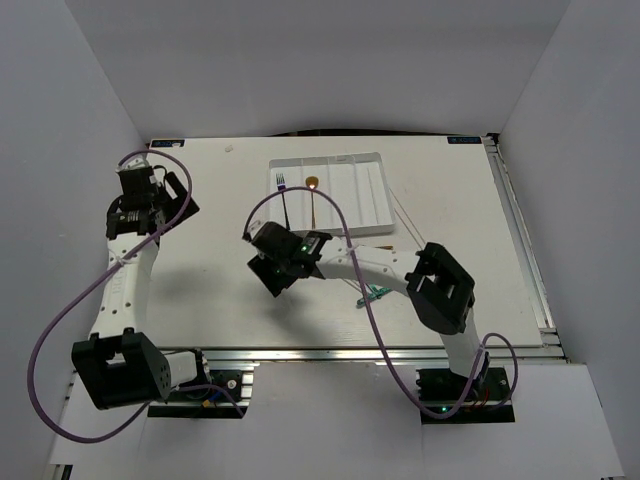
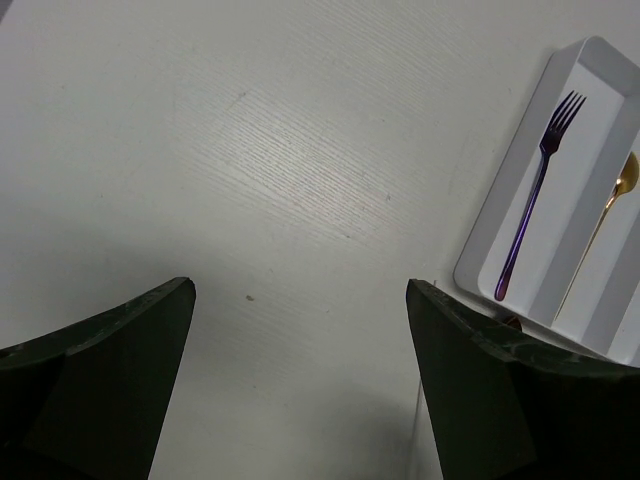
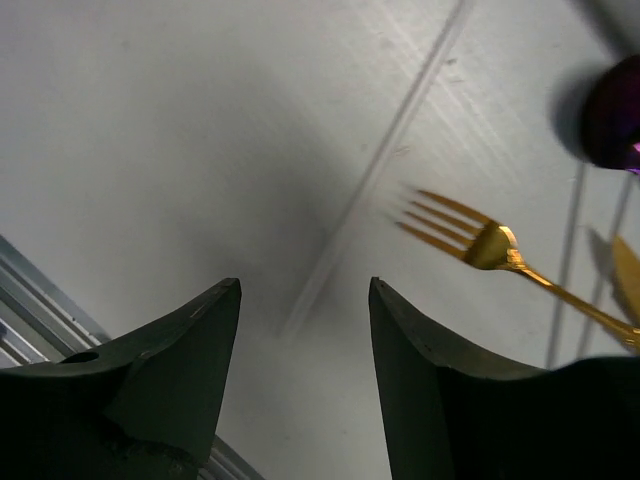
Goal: Sort the eating utensils into containers
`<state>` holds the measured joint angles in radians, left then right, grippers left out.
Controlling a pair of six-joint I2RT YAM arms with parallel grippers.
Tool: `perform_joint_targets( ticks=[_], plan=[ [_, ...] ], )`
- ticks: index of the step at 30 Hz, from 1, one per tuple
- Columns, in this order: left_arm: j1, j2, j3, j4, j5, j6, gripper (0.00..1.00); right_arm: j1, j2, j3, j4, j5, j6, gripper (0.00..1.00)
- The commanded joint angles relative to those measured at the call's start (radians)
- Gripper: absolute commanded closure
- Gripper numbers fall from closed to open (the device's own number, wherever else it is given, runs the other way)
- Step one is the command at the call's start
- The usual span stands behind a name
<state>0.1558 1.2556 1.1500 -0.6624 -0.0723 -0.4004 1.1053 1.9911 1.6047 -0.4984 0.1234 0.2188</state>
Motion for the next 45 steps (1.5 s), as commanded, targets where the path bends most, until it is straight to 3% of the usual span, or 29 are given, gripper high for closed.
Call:
perform_joint_targets(
  ticks=[1, 15, 25, 28, 31, 33, 39, 45],
  plan=[
    [0.008, -0.074, -0.021, -0.006, -0.037, 0.005, 0.02, 0.057, 0.000, 0.014, 0.035, 0.044, 0.027, 0.40],
    [0.007, -0.179, -0.030, -0.019, -0.060, 0.017, 0.02, 0.068, 0.084, -0.035, 0.049, 0.082, 0.042, 0.47],
    [0.007, -0.180, -0.033, -0.022, -0.067, 0.038, 0.02, -0.002, 0.170, 0.011, 0.040, 0.024, 0.053, 0.53],
    [0.005, -0.176, -0.044, -0.022, -0.066, 0.037, 0.02, -0.005, 0.198, 0.027, 0.037, 0.010, 0.053, 0.66],
    [0.007, -0.168, -0.049, -0.020, -0.070, 0.035, 0.02, -0.001, 0.233, 0.050, 0.040, 0.001, 0.062, 0.92],
    [0.007, -0.157, -0.049, -0.022, -0.070, 0.035, 0.02, 0.005, 0.264, 0.066, 0.043, 0.007, 0.062, 1.00],
    [0.007, -0.151, -0.047, -0.022, -0.075, 0.026, 0.02, 0.048, 0.264, 0.141, 0.041, -0.030, 0.054, 1.00],
    [0.008, -0.163, -0.039, -0.026, -0.051, 0.003, 0.02, 0.028, 0.120, 0.164, 0.040, -0.022, 0.082, 1.00]
  ],
)
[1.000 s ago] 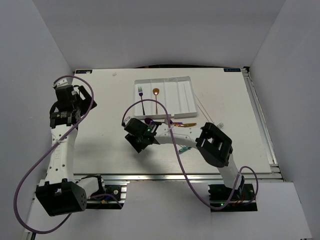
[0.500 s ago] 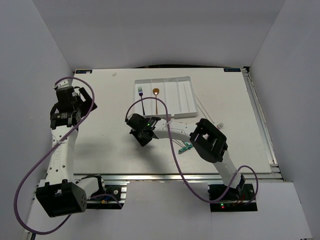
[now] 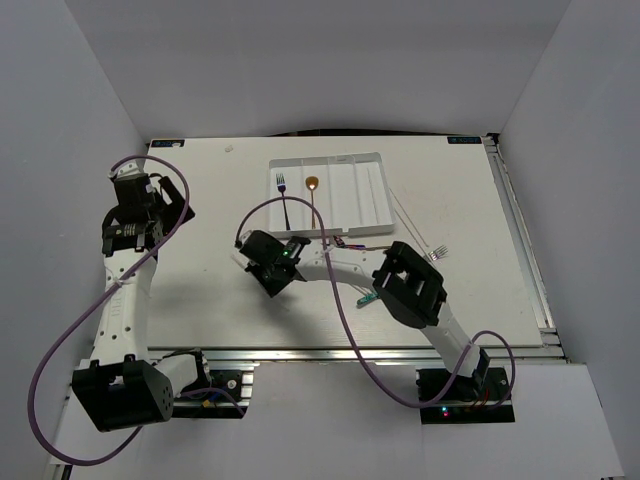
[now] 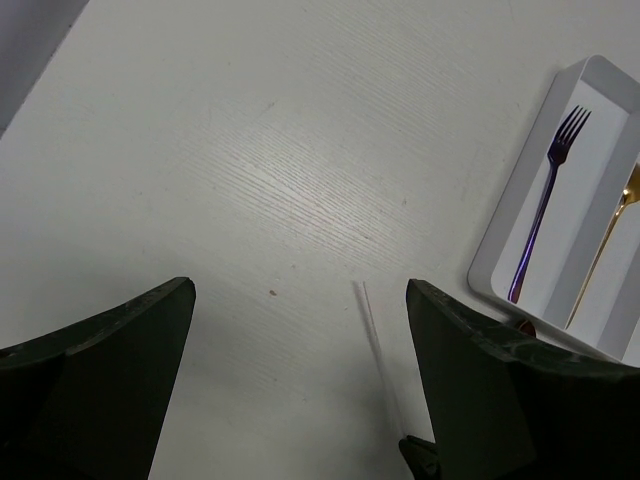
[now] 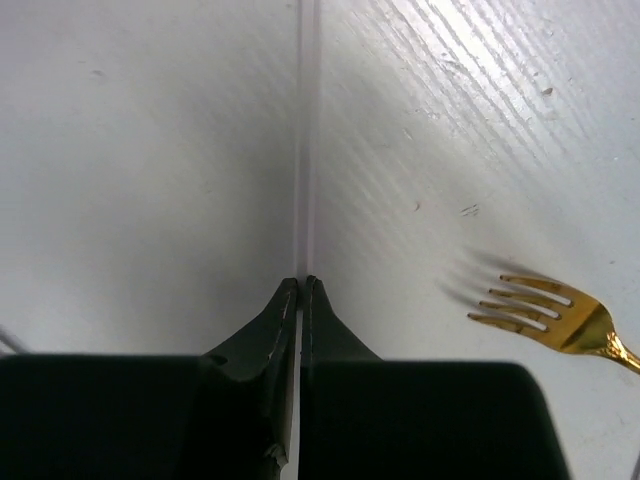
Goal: Sort the eating utensils into containers
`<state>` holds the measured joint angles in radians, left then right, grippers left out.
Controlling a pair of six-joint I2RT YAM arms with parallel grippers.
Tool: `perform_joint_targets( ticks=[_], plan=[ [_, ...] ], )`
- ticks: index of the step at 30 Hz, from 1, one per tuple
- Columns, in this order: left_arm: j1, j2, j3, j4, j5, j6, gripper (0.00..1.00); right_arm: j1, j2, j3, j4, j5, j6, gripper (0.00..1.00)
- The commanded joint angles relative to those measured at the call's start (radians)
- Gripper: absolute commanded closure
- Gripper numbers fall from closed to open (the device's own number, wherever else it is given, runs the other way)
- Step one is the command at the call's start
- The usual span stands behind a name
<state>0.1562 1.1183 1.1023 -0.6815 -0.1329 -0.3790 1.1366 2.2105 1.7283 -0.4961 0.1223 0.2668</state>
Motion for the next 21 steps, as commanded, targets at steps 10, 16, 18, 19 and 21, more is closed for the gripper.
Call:
perform_joint_targets(
  ticks=[10, 16, 18, 19, 21],
  plan=[
    [0.008, 0.029, 0.030, 0.019, 0.131, -0.038, 0.02, -0.236, -0.409, -0.087, 0.064, -0.026, 0.032, 1.00],
    [0.008, 0.104, 0.057, 0.049, 0.131, -0.029, 0.02, -0.513, -0.425, -0.151, 0.065, 0.014, -0.001, 1.00],
    [0.008, 0.136, 0.077, 0.057, 0.131, -0.032, 0.02, -0.607, -0.385, -0.136, 0.079, 0.011, -0.035, 1.00],
    [0.008, 0.147, 0.090, 0.059, 0.131, -0.037, 0.02, -0.630, -0.368, -0.128, 0.083, 0.008, -0.043, 1.00],
    [0.008, 0.181, 0.100, 0.059, 0.130, -0.049, 0.02, -0.689, -0.310, -0.101, 0.080, 0.000, -0.052, 1.00]
  ],
)
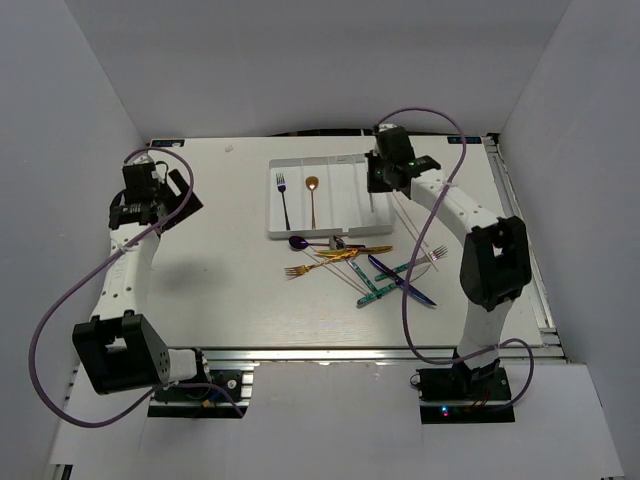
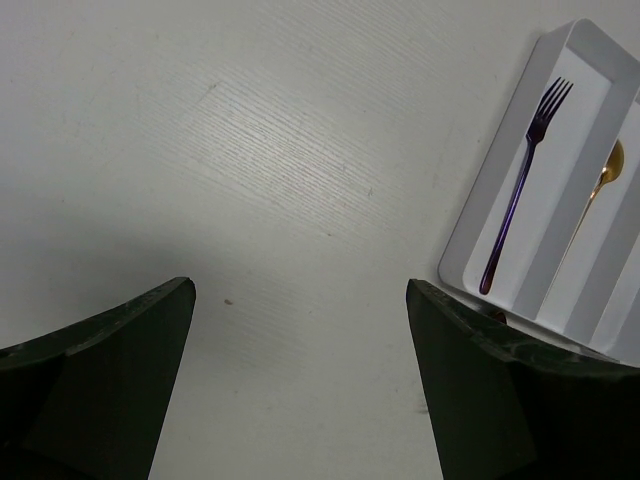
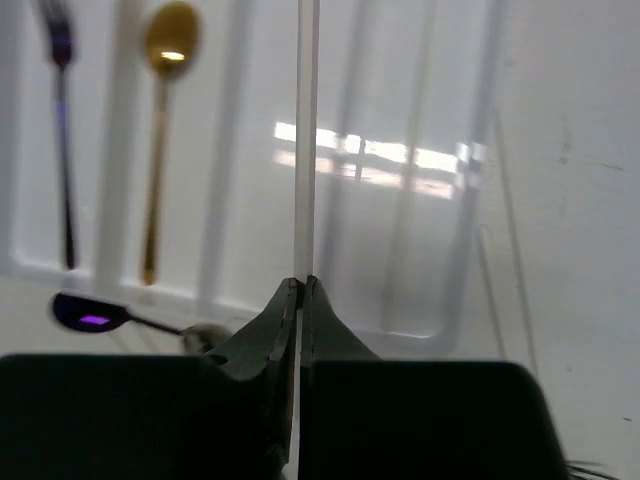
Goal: Sort the eating utensils into containers
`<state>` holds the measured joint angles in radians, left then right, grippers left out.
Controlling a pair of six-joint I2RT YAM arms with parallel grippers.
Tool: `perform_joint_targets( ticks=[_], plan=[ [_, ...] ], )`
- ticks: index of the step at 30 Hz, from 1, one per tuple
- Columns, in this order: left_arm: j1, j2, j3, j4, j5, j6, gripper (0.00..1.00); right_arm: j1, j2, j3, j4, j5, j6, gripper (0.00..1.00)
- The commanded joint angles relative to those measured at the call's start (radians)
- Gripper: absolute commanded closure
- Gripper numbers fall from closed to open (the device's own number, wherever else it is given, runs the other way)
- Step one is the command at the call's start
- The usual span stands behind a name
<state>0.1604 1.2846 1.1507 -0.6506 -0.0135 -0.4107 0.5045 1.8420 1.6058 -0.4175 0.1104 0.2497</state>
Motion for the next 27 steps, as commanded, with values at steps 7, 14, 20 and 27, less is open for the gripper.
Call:
perform_joint_targets(
  ticks=[7, 14, 20, 27],
  plan=[
    [0.004, 0.073, 0.084, 0.028, 0.009, -0.028, 0.02, -0.126, 0.189, 0.097, 0.003, -0.006, -0.038, 1.00],
    [0.005, 0.090, 0.086, 0.028, -0.003, -0.020, 0.02, -0.162, 0.289, 0.144, 0.005, -0.037, -0.035, 1.00],
    [0.004, 0.104, 0.087, 0.028, -0.005, -0.014, 0.02, -0.164, 0.316, 0.144, -0.009, -0.087, -0.018, 1.00],
    [0.004, 0.105, 0.086, 0.029, -0.003, -0.013, 0.02, -0.164, 0.289, 0.129, -0.012, -0.101, -0.012, 0.90]
  ],
)
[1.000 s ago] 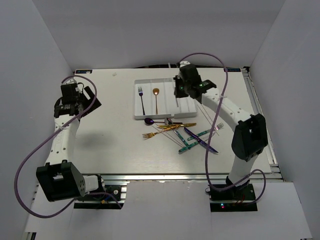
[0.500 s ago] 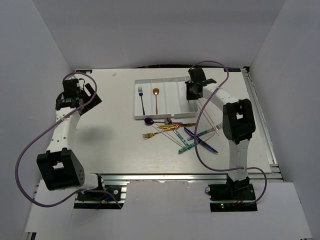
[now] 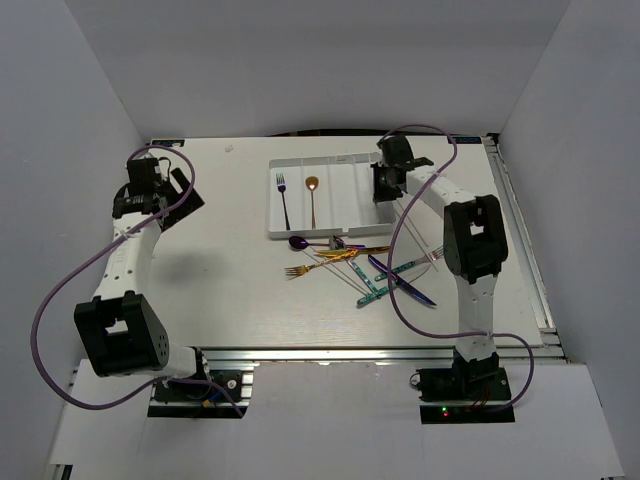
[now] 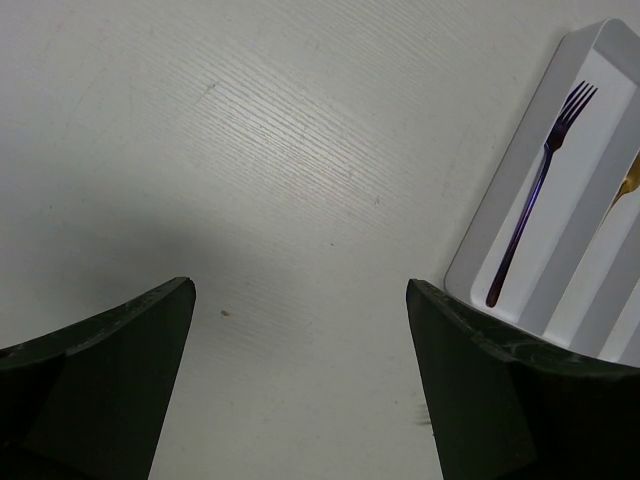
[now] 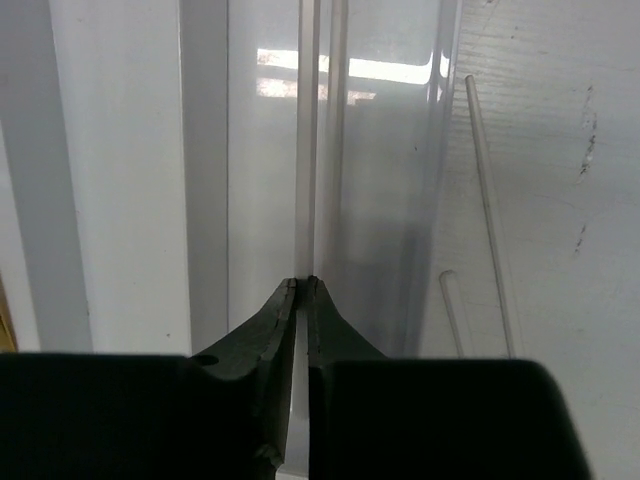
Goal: Sort the eating utensils into containers
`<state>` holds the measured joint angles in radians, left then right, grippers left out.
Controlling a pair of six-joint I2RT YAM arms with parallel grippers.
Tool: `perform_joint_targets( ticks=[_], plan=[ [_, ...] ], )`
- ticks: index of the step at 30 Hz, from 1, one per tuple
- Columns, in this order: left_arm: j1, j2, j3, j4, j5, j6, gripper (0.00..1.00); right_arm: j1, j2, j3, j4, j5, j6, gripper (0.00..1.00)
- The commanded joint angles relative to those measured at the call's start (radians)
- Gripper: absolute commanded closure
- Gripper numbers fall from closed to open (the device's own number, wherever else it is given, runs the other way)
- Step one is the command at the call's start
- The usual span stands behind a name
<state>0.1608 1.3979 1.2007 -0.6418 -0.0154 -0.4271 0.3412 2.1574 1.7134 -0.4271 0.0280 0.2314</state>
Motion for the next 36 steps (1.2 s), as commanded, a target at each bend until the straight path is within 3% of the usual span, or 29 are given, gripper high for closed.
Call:
perform_joint_targets(
  ticks=[1, 2, 7, 11, 14, 15, 16, 17, 22, 23, 27, 32, 36],
  plan=[
    [0.005, -0.007, 0.036, 0.021, 0.002, 0.007, 0.02, -0.001, -0.034, 0.018, -0.004, -0.037, 0.008, 0.86],
    [0.005, -0.008, 0.036, 0.022, 0.003, 0.005, 0.02, -0.002, -0.053, 0.012, -0.002, -0.052, 0.009, 0.76],
    [0.005, -0.005, 0.034, 0.040, 0.059, 0.028, 0.02, 0.004, -0.157, -0.038, -0.009, -0.060, 0.016, 0.52],
    [-0.020, -0.005, 0.051, 0.083, 0.161, 0.111, 0.02, 0.002, -0.241, -0.051, -0.009, -0.065, 0.000, 0.47],
    [-0.154, 0.009, 0.097, 0.116, 0.164, 0.244, 0.02, 0.002, -0.313, -0.035, 0.004, -0.050, -0.052, 0.31],
    [-0.269, 0.032, 0.114, 0.116, 0.164, 0.323, 0.02, -0.001, -0.332, -0.034, 0.007, -0.040, -0.070, 0.27],
    [-0.312, 0.047, 0.128, 0.119, 0.237, 0.405, 0.02, -0.004, -0.368, -0.037, 0.010, -0.042, -0.092, 0.14],
    [-0.384, 0.062, 0.161, 0.117, 0.294, 0.497, 0.02, -0.010, -0.387, -0.041, 0.008, -0.043, -0.133, 0.11],
    [-0.567, 0.258, 0.311, 0.091, 0.547, 0.717, 0.07, -0.093, -0.519, -0.144, -0.001, -0.069, -0.266, 0.11],
    [-0.604, 0.297, 0.348, 0.084, 0.649, 0.785, 0.08, -0.117, -0.534, -0.181, -0.018, -0.086, -0.280, 0.11],
    [-0.676, 0.476, 0.493, 0.079, 0.858, 0.925, 0.11, -0.317, -0.587, -0.264, -0.048, -0.145, -0.251, 0.11],
    [-0.777, 0.683, 0.695, 0.030, 0.996, 1.047, 0.13, -0.580, -0.599, -0.298, -0.090, -0.255, -0.215, 0.11],
    [-0.840, 0.778, 0.757, -0.007, 1.020, 1.186, 0.15, -0.665, -0.599, -0.296, -0.125, -0.289, -0.219, 0.11]
  ],
)
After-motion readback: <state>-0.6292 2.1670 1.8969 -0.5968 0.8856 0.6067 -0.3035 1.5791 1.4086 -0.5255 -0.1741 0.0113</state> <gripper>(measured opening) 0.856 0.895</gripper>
